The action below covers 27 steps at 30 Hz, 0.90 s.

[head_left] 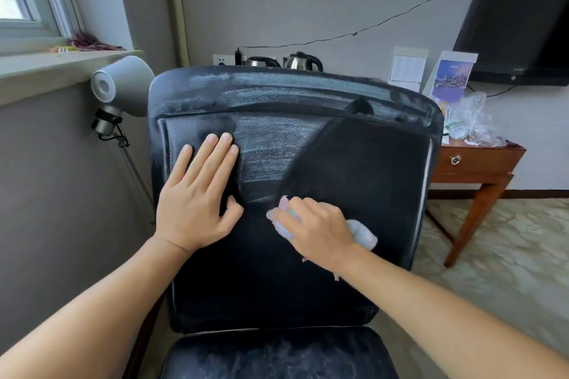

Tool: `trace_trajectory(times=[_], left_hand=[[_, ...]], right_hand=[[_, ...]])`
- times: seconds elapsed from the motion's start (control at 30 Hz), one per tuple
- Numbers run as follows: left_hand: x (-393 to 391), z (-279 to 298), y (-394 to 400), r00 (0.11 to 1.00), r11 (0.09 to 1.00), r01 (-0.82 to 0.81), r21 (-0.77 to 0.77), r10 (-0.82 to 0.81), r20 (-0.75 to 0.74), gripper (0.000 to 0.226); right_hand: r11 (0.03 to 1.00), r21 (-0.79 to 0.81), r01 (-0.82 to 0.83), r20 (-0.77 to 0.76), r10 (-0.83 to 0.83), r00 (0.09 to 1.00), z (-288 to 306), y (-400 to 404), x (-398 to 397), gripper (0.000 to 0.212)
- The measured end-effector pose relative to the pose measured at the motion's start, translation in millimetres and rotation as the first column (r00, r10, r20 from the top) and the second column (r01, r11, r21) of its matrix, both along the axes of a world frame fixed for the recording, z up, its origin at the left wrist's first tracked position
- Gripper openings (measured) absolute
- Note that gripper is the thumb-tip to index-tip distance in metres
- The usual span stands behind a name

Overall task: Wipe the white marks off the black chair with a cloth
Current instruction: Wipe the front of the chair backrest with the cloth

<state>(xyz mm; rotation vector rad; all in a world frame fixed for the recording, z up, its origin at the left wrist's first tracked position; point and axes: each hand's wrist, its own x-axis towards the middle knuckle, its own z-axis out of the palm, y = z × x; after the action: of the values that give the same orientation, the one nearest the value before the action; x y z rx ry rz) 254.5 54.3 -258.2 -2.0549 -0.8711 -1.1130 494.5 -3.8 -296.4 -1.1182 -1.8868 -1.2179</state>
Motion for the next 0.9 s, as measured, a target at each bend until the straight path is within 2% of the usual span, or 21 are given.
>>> trace_trajectory(times=[0.07, 0.13, 0.2, 0.27, 0.33, 0.4, 0.47, 0.53, 0.57, 0.63, 0.7, 0.73, 0.8, 0.87, 0.9], left_hand=[[-8, 0, 0, 0.999, 0.999, 0.028, -0.021, -0.029, -0.035, 0.080], [-13, 0, 0, 0.998, 0.999, 0.048, -0.025, -0.049, -0.045, 0.079], [-13, -1, 3, 0.997, 0.997, 0.069, -0.020, -0.070, -0.026, 0.076], [-10, -3, 4, 0.996, 0.995, 0.093, -0.022, -0.093, 0.005, 0.074], [-11, -6, 5, 0.994, 0.994, 0.110, -0.029, -0.109, 0.028, 0.071], [-12, -6, 5, 0.992, 0.992, 0.122, -0.025, -0.121, 0.038, 0.070], [-12, -6, 5, 0.992, 0.992, 0.122, -0.020, -0.121, 0.043, 0.069], [-12, -6, 3, 0.991, 0.992, 0.123, -0.021, -0.122, 0.050, 0.069], [-12, -6, 3, 0.991, 0.992, 0.125, -0.021, -0.124, 0.053, 0.069], [-12, -7, 3, 0.990, 0.991, 0.132, -0.010, -0.131, 0.057, 0.069], [-11, -7, 4, 0.989, 0.991, 0.134, -0.002, -0.134, 0.063, 0.068], [-10, -8, 5, 0.989, 0.991, 0.132, -0.001, -0.132, 0.065, 0.067], [-10, -8, 5, 0.988, 0.991, 0.136, -0.003, -0.136, 0.069, 0.067], [-11, -8, 6, 0.988, 0.990, 0.140, -0.009, -0.139, 0.070, 0.067], [-12, -8, 6, 0.988, 0.990, 0.142, -0.008, -0.141, 0.070, 0.067]], right_hand=[[0.991, 0.103, 0.089, -0.036, -0.086, 0.996, 28, 2, 10, 0.013], [0.935, 0.245, 0.258, -0.233, -0.201, 0.951, 79, 9, 30, 0.019], [0.898, 0.234, 0.372, -0.416, -0.253, 0.873, 126, 20, 47, 0.024], [0.899, 0.186, 0.396, -0.507, -0.257, 0.822, 143, 31, 44, 0.018], [0.896, 0.246, 0.369, -0.490, -0.214, 0.845, 122, 38, 22, 0.008], [0.948, 0.228, 0.224, -0.287, -0.154, 0.946, 72, 32, -6, 0.011], [0.996, 0.084, 0.033, 0.009, -0.034, 0.999, 15, 17, -23, 0.016], [0.998, -0.026, -0.051, 0.117, 0.054, 0.992, -10, 7, -24, 0.013], [0.999, -0.010, -0.045, 0.113, 0.046, 0.993, -6, 8, -22, 0.014], [0.987, 0.148, 0.064, 0.058, -0.073, 0.996, 26, 17, -13, 0.023], [0.909, 0.338, 0.246, -0.124, -0.216, 0.969, 78, 30, 4, 0.025], [0.867, 0.369, 0.334, -0.238, -0.260, 0.936, 103, 36, 13, 0.024], [0.836, 0.335, 0.435, -0.435, -0.272, 0.858, 131, 44, 18, 0.024], [0.846, 0.338, 0.412, -0.465, -0.231, 0.855, 117, 47, 5, 0.011], [0.866, 0.354, 0.354, -0.399, -0.202, 0.894, 95, 47, -4, 0.008]])
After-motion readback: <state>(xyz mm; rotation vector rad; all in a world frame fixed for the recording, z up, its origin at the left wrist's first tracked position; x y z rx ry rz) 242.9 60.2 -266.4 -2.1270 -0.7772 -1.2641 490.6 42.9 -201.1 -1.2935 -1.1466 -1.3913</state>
